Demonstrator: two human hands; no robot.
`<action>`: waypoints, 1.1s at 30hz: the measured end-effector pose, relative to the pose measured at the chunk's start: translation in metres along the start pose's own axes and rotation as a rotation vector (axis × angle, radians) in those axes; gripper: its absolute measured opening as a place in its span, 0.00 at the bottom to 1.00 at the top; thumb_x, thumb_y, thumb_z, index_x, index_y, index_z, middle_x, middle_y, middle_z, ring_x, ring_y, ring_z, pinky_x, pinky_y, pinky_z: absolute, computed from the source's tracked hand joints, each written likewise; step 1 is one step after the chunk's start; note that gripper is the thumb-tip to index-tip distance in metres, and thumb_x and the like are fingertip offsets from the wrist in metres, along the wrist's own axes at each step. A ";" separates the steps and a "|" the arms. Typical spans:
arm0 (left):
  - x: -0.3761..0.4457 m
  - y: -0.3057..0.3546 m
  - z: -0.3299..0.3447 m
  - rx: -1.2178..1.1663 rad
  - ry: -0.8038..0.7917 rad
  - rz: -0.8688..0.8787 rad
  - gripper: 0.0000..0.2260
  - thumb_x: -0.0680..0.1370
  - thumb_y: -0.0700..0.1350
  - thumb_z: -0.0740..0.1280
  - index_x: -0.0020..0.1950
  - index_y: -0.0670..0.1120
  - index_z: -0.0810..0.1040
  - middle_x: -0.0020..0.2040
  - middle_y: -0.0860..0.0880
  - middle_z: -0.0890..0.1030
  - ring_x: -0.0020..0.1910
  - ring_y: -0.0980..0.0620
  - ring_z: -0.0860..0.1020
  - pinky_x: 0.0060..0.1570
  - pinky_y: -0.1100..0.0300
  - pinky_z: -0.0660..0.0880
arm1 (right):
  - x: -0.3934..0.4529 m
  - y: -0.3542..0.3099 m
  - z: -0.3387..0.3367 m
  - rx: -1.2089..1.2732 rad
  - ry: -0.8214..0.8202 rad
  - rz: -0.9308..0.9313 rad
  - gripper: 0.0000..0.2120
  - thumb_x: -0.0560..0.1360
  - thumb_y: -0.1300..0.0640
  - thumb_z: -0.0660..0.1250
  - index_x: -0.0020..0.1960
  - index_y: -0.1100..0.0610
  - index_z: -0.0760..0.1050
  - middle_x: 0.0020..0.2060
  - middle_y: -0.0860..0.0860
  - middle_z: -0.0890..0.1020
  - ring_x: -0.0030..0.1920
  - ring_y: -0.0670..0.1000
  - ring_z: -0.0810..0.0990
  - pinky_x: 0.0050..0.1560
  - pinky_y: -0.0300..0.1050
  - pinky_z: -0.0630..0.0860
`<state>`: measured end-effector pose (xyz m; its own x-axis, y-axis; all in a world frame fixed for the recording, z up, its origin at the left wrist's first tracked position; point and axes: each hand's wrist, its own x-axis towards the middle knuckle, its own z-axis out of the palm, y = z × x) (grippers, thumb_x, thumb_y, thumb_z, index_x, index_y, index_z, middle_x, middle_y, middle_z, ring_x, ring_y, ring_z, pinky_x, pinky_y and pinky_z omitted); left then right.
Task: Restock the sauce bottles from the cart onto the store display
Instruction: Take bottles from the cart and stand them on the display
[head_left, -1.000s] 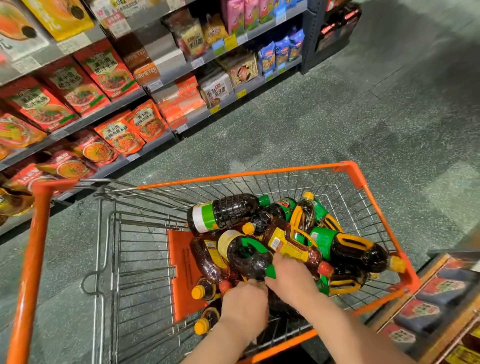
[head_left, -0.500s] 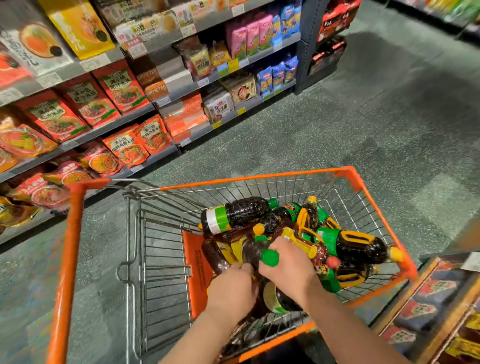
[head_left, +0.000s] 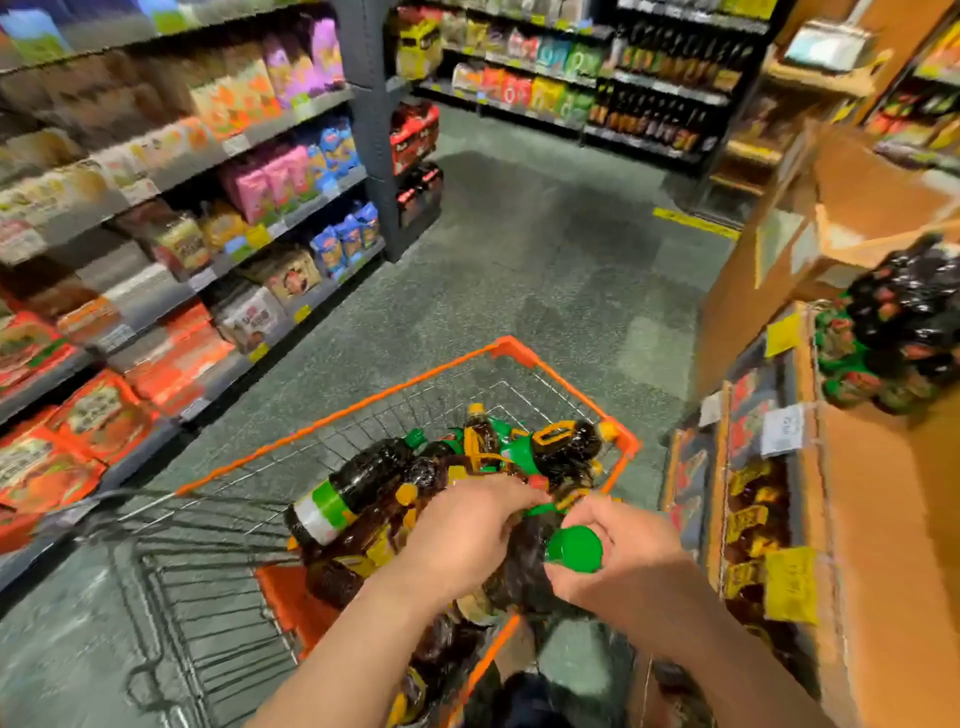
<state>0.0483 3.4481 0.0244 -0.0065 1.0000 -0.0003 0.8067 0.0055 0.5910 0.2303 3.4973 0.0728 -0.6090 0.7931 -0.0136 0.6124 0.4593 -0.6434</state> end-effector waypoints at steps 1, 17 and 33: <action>0.006 0.014 -0.002 -0.001 -0.036 0.071 0.20 0.77 0.45 0.60 0.66 0.60 0.76 0.62 0.57 0.78 0.62 0.53 0.76 0.58 0.56 0.73 | -0.013 0.001 -0.012 -0.014 0.093 -0.029 0.09 0.60 0.52 0.73 0.37 0.49 0.74 0.29 0.43 0.75 0.30 0.39 0.72 0.31 0.27 0.64; -0.008 0.234 0.086 0.049 -0.450 0.896 0.20 0.77 0.41 0.59 0.66 0.56 0.75 0.61 0.54 0.79 0.60 0.47 0.78 0.52 0.55 0.75 | -0.266 -0.022 -0.111 -0.141 0.437 0.598 0.14 0.69 0.45 0.72 0.53 0.46 0.75 0.42 0.42 0.75 0.46 0.32 0.69 0.38 0.21 0.64; -0.143 0.358 0.165 0.128 -0.608 1.063 0.13 0.78 0.51 0.61 0.62 0.57 0.73 0.56 0.58 0.78 0.52 0.53 0.78 0.47 0.59 0.74 | -0.466 -0.010 -0.102 -0.105 0.678 0.781 0.13 0.64 0.43 0.69 0.45 0.47 0.74 0.39 0.41 0.75 0.47 0.41 0.73 0.43 0.35 0.72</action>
<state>0.4355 3.3081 0.1027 0.9376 0.3458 0.0369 0.2947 -0.8463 0.4437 0.5591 3.1639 0.1637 0.3675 0.9284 0.0560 0.7753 -0.2725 -0.5698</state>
